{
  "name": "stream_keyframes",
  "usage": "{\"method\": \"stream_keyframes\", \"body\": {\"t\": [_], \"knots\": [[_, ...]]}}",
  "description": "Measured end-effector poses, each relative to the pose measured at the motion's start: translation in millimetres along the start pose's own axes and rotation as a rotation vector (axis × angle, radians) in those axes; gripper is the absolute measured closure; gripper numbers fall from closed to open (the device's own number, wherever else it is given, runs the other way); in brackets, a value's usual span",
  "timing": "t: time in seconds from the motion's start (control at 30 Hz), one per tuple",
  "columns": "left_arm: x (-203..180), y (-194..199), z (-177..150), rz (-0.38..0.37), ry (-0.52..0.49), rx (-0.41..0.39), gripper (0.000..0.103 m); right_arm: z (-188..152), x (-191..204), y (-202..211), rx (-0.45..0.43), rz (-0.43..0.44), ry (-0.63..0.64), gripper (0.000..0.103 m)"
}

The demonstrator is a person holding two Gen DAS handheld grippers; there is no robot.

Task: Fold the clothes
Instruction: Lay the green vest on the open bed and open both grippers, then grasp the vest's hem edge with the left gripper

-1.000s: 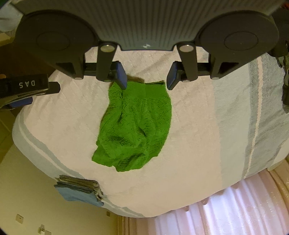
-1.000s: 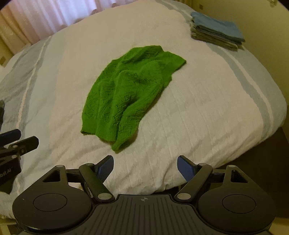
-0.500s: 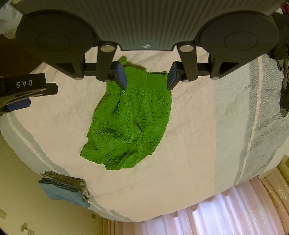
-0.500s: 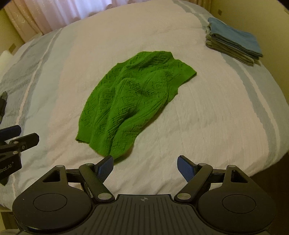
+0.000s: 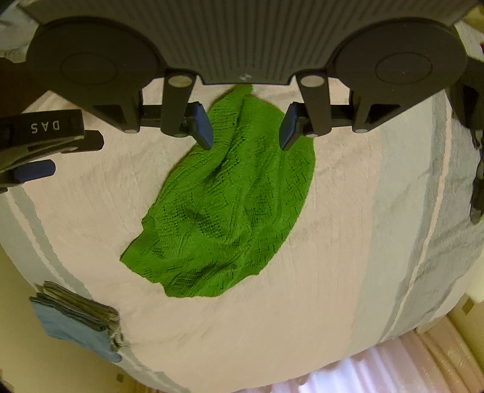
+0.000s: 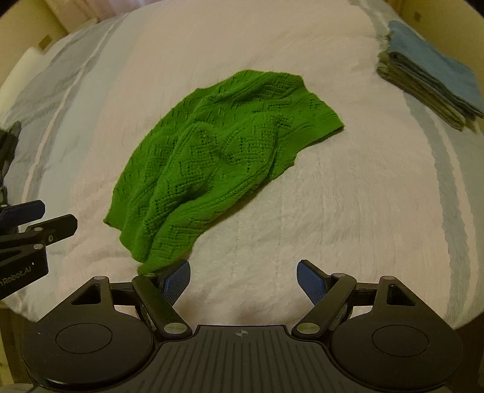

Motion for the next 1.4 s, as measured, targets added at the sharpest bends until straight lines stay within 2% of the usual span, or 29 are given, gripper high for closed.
{"method": "stream_keyframes", "body": {"t": [0.23,0.37,0.43,0.53,0.77,0.87,0.97,1.17,1.27,1.4], "knots": [[-23.0,-13.7,-7.2,0.043,0.095,0.038,0.059,12.1,-37.3,-22.0,0.049,0.040,0.041,0.023],[-35.2,-20.8,-15.3,0.055,0.106,0.052,0.059,17.2,-63.7,-34.0,0.063,0.038,-0.002,0.023],[-43.0,-27.4,-19.7,0.047,0.079,0.056,0.061,19.3,-77.5,-37.8,0.061,0.038,-0.039,0.023],[-55.4,-45.6,-23.5,0.033,-0.002,0.051,0.065,22.8,-100.1,-40.9,0.055,0.020,-0.103,0.023],[-81.2,-103.1,-31.4,0.045,-0.234,0.059,0.065,22.6,-141.6,-41.7,0.032,-0.023,-0.223,0.023],[-84.3,-122.6,-34.1,0.044,-0.276,0.071,0.064,21.8,-154.0,-44.0,0.030,-0.037,-0.261,0.023],[-88.7,-145.1,-36.3,0.040,-0.323,0.078,0.059,21.0,-166.3,-46.3,0.027,-0.052,-0.300,0.022],[-103.0,-195.6,-48.3,0.103,-0.488,0.065,0.056,22.5,-174.3,-53.2,0.019,-0.062,-0.351,0.023],[-105.6,-211.1,-56.5,0.145,-0.571,0.049,0.051,20.0,-175.5,-59.0,0.020,-0.077,-0.359,0.022],[-104.8,-227.1,-64.7,0.162,-0.641,0.052,0.051,11.4,-183.5,-66.4,0.041,-0.092,-0.400,0.022]]}}
Point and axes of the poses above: each gripper's, at about its wrist camera, not at the fingertips, and y roughly against the way its jaws point, x to its left, z to its top, the point moved 1 cm from there along -y, roughly the way its jaws point, and after that the axes turned 1 degree about -x, right-handed, at the moved point
